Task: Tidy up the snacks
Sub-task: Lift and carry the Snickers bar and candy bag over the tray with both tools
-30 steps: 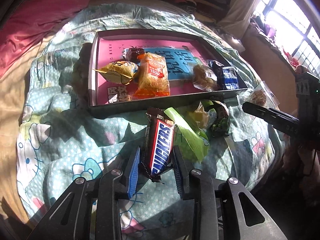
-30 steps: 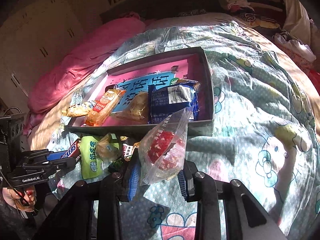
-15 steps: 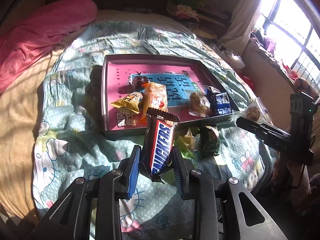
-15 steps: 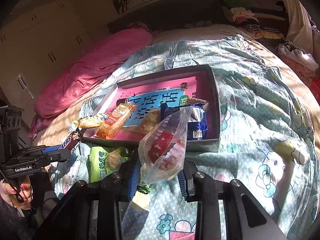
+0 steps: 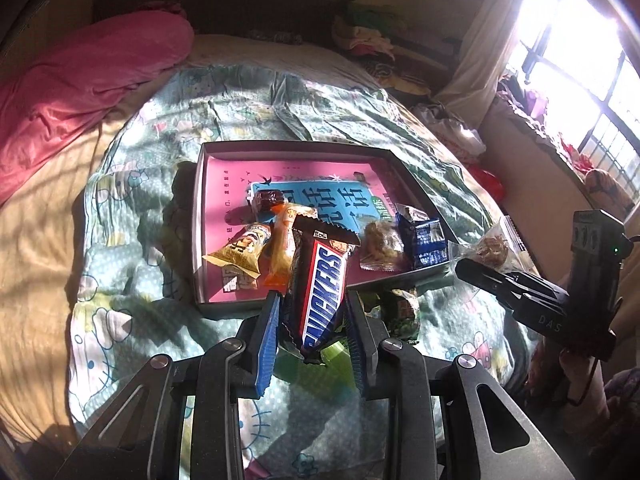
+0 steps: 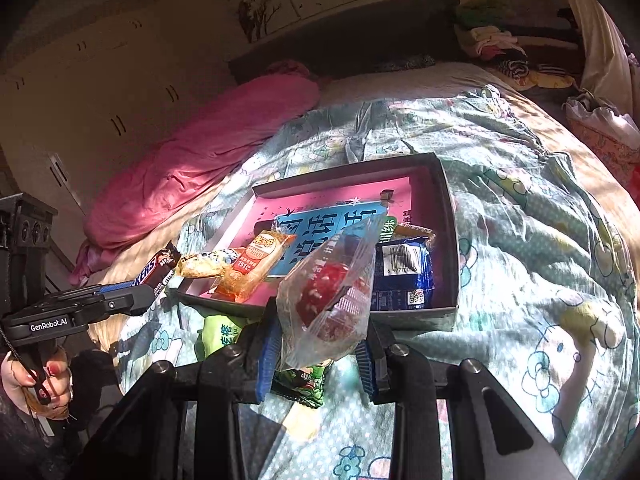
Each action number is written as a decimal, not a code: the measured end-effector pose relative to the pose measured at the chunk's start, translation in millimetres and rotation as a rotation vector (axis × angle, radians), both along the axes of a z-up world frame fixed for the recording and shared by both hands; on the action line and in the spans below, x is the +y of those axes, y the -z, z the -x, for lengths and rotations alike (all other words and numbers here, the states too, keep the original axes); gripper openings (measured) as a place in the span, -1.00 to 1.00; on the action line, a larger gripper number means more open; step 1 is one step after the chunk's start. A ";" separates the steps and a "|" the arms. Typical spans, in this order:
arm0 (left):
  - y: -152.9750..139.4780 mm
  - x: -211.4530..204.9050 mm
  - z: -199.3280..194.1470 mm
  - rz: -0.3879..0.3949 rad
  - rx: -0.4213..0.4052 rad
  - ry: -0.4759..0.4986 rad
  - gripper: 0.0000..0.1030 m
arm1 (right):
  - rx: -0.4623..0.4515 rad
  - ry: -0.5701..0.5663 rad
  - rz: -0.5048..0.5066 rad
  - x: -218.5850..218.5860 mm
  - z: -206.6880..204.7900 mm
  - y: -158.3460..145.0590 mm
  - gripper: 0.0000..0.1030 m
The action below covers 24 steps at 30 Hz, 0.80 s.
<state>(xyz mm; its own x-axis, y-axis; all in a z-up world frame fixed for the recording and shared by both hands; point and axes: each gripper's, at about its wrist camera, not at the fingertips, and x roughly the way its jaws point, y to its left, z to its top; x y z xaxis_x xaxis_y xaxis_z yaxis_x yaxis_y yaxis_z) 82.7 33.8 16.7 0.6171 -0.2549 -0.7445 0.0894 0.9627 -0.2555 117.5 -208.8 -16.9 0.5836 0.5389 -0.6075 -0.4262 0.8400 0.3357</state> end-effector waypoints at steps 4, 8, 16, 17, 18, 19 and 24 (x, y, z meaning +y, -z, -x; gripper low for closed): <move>-1.2 -4.9 -8.3 -0.008 -0.003 -0.004 -0.38 | -0.005 -0.002 -0.004 1.0 -3.4 -1.1 -0.33; 1.0 -8.8 -16.8 -0.011 0.004 -0.008 -0.38 | -0.016 0.006 0.007 2.6 -8.5 -3.2 -0.33; 4.7 -16.7 -31.6 -0.013 0.009 -0.007 -0.38 | -0.021 0.008 0.009 2.9 -17.1 -4.4 -0.33; 5.6 -17.9 -33.3 -0.015 0.010 -0.007 -0.38 | -0.022 0.008 0.009 3.2 -18.0 -4.5 -0.33; 6.4 -19.0 -34.7 -0.016 0.012 -0.007 -0.38 | -0.023 0.007 0.008 3.3 -18.9 -4.6 -0.33; 7.2 -19.9 -36.2 -0.014 0.014 -0.006 -0.38 | -0.023 0.005 0.008 3.5 -19.2 -4.7 -0.33; 12.8 -23.5 -44.5 -0.013 0.026 -0.005 -0.38 | -0.029 0.004 0.014 3.6 -23.0 -4.7 -0.33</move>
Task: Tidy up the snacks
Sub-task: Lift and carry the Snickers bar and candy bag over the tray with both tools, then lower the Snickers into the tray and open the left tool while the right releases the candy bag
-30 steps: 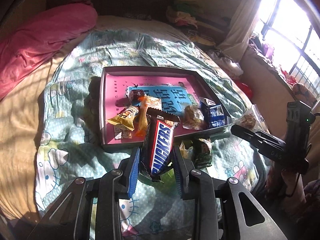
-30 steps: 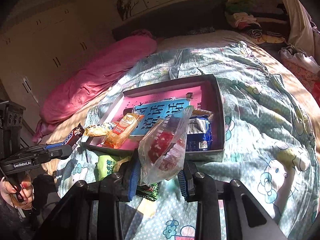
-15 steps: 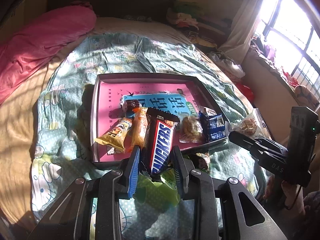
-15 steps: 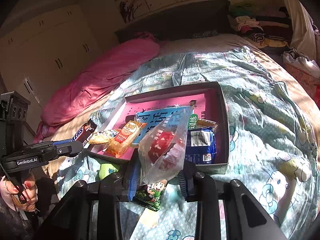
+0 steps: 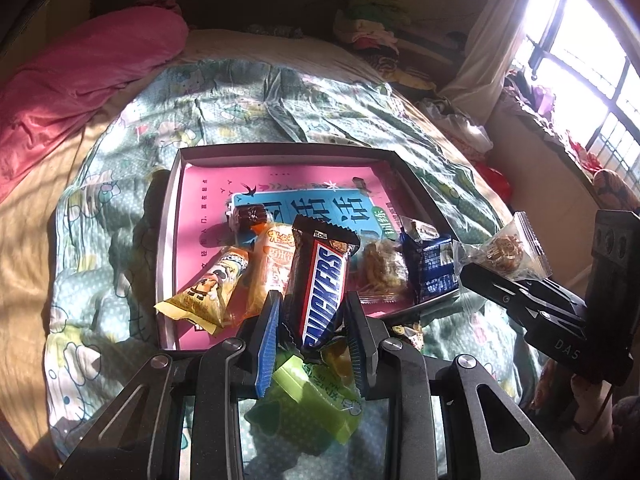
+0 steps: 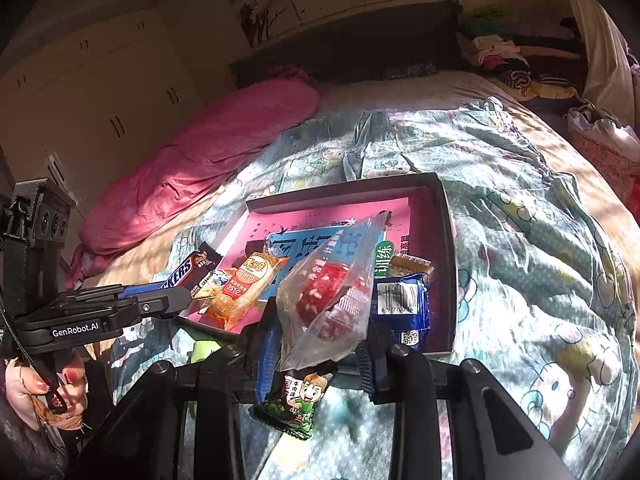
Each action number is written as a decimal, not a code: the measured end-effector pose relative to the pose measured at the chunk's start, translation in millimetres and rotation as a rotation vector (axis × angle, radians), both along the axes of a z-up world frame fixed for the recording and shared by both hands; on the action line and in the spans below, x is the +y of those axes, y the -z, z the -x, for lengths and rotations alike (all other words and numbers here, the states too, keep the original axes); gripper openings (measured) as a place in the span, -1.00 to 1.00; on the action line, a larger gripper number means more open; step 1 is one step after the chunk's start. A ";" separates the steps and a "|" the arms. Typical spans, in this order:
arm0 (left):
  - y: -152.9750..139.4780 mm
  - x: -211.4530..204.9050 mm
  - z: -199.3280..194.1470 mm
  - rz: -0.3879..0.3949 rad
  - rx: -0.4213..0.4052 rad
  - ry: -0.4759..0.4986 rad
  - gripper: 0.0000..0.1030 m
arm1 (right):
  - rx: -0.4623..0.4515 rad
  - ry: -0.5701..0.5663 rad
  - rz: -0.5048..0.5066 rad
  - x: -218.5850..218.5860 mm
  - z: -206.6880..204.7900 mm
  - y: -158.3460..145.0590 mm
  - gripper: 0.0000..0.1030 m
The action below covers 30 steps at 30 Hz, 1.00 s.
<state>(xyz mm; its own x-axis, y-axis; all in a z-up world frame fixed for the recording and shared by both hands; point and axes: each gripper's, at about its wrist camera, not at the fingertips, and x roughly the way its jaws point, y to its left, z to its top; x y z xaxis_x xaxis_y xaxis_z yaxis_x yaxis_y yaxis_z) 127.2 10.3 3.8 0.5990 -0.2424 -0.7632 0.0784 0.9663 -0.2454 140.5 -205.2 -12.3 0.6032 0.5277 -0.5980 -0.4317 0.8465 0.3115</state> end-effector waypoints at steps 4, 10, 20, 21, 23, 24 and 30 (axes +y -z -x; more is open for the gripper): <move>5.3 -4.0 -6.9 -0.004 0.008 0.000 -0.38 | 0.004 -0.002 0.008 0.9 -5.5 2.2 -0.33; 10.4 -9.6 -17.4 -0.029 0.007 0.000 -0.38 | 0.010 -0.018 0.007 5.5 -10.5 4.6 -0.33; 21.1 -16.4 -33.3 -0.041 0.023 0.005 -0.38 | 0.028 -0.082 0.008 21.5 -19.8 11.5 -0.33; 22.7 -17.0 -35.1 -0.040 0.027 0.005 -0.38 | 0.028 -0.090 0.011 23.7 -20.4 12.2 -0.33; 24.8 -18.4 -36.5 -0.042 0.031 0.007 -0.38 | 0.032 -0.113 0.016 28.9 -21.8 14.6 -0.33; 25.5 -19.1 -37.1 -0.046 0.031 0.008 -0.38 | 0.034 -0.123 0.021 31.9 -22.5 16.1 -0.33; 29.6 -17.6 -39.6 -0.052 0.040 0.003 -0.38 | 0.069 -0.178 0.046 44.9 -29.5 27.8 -0.33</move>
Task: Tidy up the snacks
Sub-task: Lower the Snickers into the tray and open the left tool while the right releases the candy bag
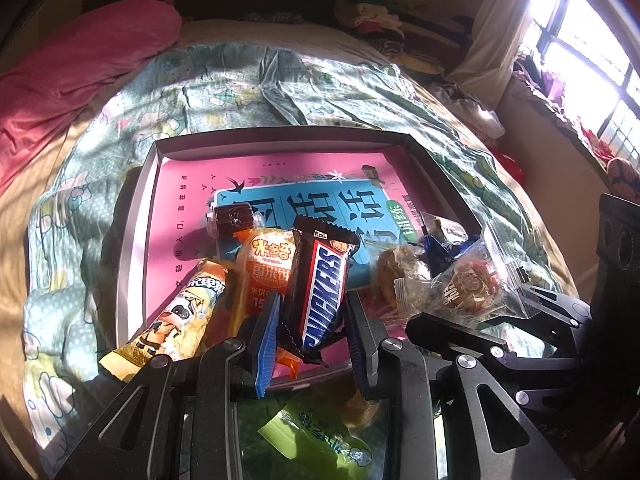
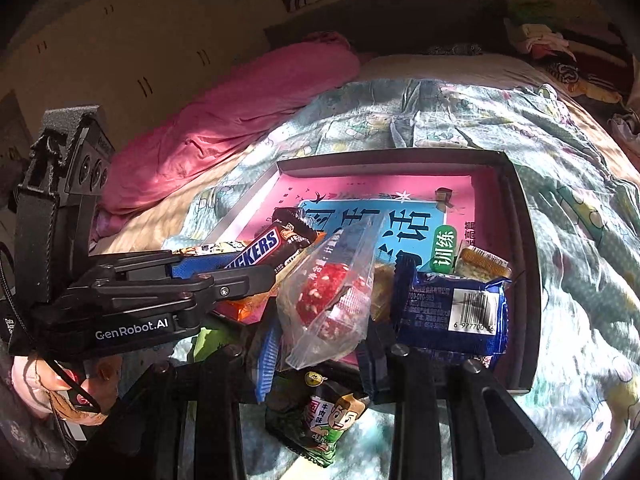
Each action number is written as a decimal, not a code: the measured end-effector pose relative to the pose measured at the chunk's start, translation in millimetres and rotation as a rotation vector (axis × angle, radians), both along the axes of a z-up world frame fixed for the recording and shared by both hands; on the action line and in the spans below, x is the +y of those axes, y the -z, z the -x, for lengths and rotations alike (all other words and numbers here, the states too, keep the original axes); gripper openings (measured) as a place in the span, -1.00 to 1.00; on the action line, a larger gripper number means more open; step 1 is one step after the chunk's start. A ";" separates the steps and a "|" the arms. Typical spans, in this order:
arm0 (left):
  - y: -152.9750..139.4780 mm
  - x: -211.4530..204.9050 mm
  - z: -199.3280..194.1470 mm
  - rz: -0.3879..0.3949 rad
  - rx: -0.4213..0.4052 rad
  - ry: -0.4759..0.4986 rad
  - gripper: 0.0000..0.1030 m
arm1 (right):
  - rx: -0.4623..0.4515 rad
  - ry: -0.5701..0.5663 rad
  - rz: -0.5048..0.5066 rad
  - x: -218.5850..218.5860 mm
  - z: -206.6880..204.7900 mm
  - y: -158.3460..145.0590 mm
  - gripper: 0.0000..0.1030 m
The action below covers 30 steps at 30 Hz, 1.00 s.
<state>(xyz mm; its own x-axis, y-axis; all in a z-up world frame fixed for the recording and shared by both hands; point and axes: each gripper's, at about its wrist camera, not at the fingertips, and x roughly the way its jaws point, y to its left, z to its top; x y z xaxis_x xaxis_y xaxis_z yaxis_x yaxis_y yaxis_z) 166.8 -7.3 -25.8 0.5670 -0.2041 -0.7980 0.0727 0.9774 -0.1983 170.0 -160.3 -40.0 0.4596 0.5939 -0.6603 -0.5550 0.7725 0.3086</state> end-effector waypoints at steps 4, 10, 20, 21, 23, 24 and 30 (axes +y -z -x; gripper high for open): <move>1.8 1.0 -0.9 0.003 0.003 -0.004 -0.38 | 0.008 -0.008 0.008 3.0 -3.2 4.2 -0.33; 5.6 -0.1 -1.2 0.003 0.013 -0.002 -0.38 | -0.019 0.008 0.042 3.7 -2.6 2.2 -0.33; 7.0 -1.5 -1.6 0.002 0.016 -0.001 -0.38 | -0.026 0.045 0.070 -3.1 -5.9 0.3 -0.16; 6.9 -1.6 -1.4 0.003 0.016 0.000 -0.38 | -0.027 0.047 0.070 -3.8 -5.9 -0.2 -0.16; 7.0 -1.6 -1.4 0.002 0.017 -0.001 -0.38 | -0.034 0.048 0.074 -4.6 -4.3 -1.9 -0.16; 7.1 -1.4 -0.9 0.002 0.017 -0.001 -0.38 | -0.038 0.048 0.078 -4.9 -3.6 -2.6 -0.16; 7.6 -2.2 -1.2 0.005 0.021 -0.003 -0.38 | -0.068 0.047 0.123 -5.8 2.2 -6.9 -0.13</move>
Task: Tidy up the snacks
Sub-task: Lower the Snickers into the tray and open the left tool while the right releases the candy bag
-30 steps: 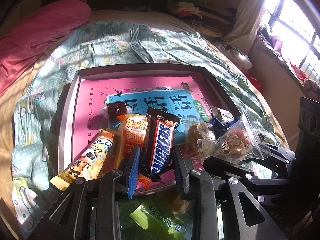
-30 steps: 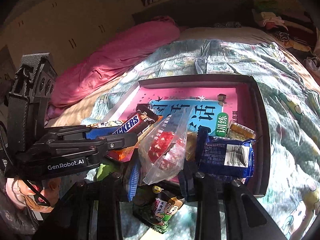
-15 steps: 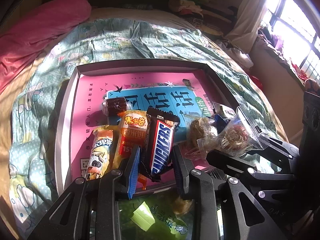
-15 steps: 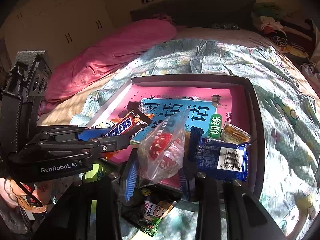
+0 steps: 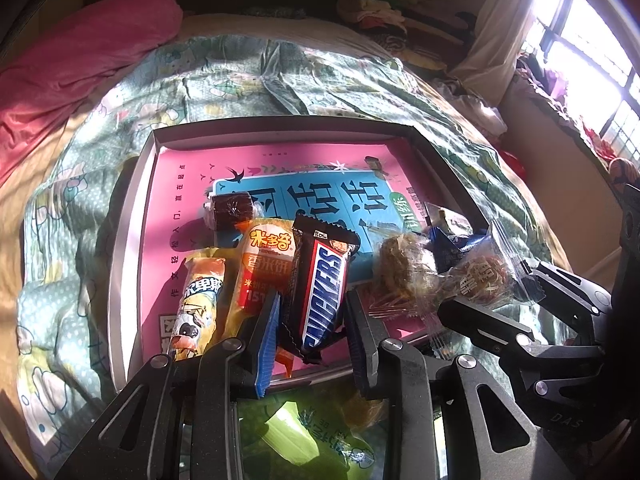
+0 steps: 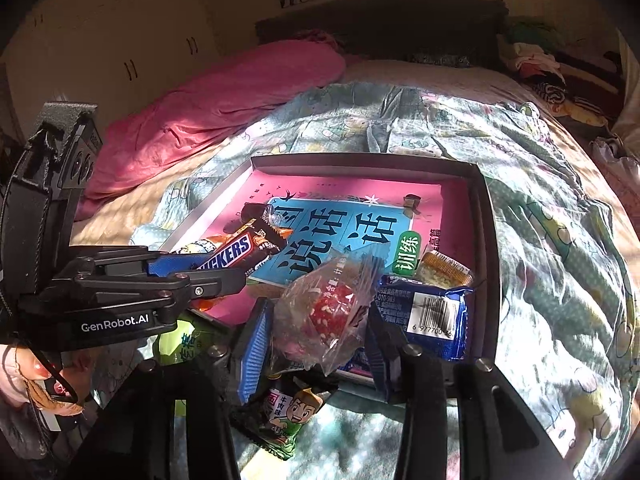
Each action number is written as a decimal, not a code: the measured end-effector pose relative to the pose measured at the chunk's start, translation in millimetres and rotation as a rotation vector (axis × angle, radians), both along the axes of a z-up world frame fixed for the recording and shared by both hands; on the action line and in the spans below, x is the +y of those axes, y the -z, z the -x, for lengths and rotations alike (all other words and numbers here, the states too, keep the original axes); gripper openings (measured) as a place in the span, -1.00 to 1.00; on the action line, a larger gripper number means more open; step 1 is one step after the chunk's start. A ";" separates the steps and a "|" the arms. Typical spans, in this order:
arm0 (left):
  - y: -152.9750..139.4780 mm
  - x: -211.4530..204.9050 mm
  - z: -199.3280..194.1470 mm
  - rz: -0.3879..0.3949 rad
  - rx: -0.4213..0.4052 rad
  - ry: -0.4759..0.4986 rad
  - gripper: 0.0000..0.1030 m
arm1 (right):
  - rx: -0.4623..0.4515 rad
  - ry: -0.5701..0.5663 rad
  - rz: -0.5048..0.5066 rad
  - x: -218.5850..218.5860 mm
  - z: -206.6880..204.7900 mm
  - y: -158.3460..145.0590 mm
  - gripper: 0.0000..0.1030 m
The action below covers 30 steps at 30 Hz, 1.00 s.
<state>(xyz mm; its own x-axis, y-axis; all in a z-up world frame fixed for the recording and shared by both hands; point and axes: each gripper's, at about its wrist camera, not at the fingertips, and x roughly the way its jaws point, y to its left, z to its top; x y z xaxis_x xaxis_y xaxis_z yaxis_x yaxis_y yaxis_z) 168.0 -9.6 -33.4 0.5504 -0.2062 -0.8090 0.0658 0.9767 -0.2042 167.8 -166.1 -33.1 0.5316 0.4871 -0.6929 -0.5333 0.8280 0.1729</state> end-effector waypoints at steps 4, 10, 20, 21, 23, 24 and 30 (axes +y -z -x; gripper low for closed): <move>0.4 -0.1 -0.8 0.003 0.002 -0.003 -0.38 | -0.029 0.014 0.043 -1.9 1.7 -1.7 -0.06; 0.7 0.0 -1.1 0.002 0.003 -0.004 -0.38 | -0.072 0.041 0.060 -3.1 -6.0 -1.8 -0.05; 0.1 0.8 -1.4 0.009 0.009 -0.007 -0.38 | -0.049 0.143 0.008 -24.4 -18.1 3.0 0.04; -0.1 0.9 -1.3 0.009 0.010 -0.006 -0.38 | -0.041 0.153 -0.009 -28.0 -19.3 3.1 0.04; -0.1 0.6 -1.3 0.010 0.011 -0.007 -0.38 | -0.030 0.168 -0.032 -33.0 -21.1 3.6 0.06; -0.2 0.6 -1.1 0.011 0.012 -0.007 -0.38 | -0.025 0.173 -0.039 -34.4 -22.0 3.9 0.07; -2.0 -1.2 0.7 0.015 0.011 0.000 -0.38 | -0.005 0.153 -0.046 -31.5 -20.2 6.8 0.21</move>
